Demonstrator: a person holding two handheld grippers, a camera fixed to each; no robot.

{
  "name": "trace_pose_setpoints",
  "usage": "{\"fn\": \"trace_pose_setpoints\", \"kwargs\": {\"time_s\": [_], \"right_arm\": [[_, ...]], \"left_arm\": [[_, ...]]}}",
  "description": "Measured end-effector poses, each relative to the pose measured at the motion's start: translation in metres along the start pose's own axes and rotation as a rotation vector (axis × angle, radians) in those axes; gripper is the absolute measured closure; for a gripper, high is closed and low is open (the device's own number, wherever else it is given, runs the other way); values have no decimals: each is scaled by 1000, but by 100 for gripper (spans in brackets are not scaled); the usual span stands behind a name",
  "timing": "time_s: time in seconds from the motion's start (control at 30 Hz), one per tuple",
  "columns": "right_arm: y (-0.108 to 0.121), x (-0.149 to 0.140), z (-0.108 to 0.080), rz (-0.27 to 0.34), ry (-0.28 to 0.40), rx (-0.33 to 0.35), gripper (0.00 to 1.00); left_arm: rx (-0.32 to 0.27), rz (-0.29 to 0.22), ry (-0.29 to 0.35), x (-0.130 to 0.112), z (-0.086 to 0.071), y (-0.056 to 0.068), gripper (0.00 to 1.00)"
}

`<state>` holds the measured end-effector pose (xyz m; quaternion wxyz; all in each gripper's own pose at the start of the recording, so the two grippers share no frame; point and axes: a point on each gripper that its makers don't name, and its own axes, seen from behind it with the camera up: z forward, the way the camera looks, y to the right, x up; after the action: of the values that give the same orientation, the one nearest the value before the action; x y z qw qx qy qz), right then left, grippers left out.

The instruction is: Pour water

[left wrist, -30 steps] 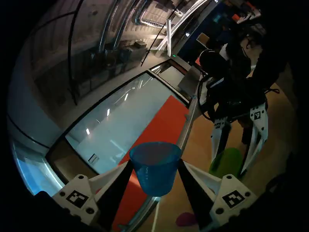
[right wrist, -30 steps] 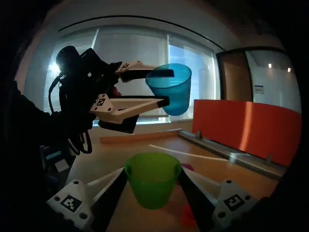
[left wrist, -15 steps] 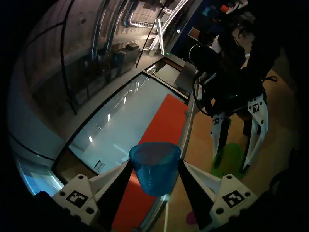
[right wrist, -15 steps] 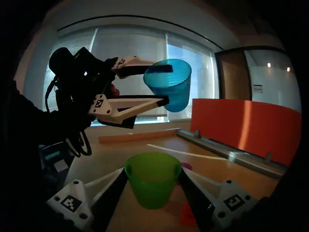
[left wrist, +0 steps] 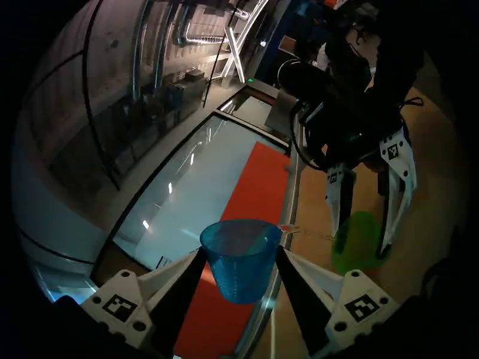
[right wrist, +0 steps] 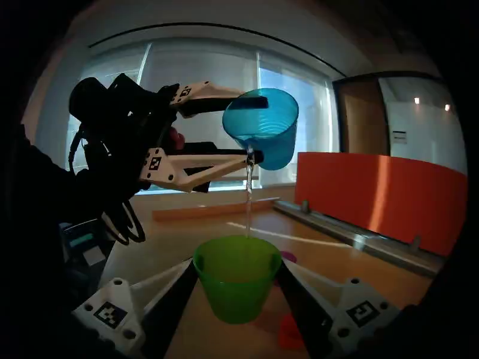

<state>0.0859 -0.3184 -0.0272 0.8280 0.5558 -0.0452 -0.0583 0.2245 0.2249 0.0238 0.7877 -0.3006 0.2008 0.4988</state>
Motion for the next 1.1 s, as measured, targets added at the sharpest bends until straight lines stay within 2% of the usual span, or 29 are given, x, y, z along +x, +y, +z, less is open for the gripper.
{"fn": "trace_pose_setpoints", "kwargs": {"time_s": [0.3, 1.1], "right_arm": [[-1, 1, -2, -6, -3, 2, 9], [0, 4, -2, -12, 0, -5, 9]], "left_arm": [[0, 18, 13, 6, -1, -3, 16], [1, 118, 3, 6, -5, -6, 16]]}}
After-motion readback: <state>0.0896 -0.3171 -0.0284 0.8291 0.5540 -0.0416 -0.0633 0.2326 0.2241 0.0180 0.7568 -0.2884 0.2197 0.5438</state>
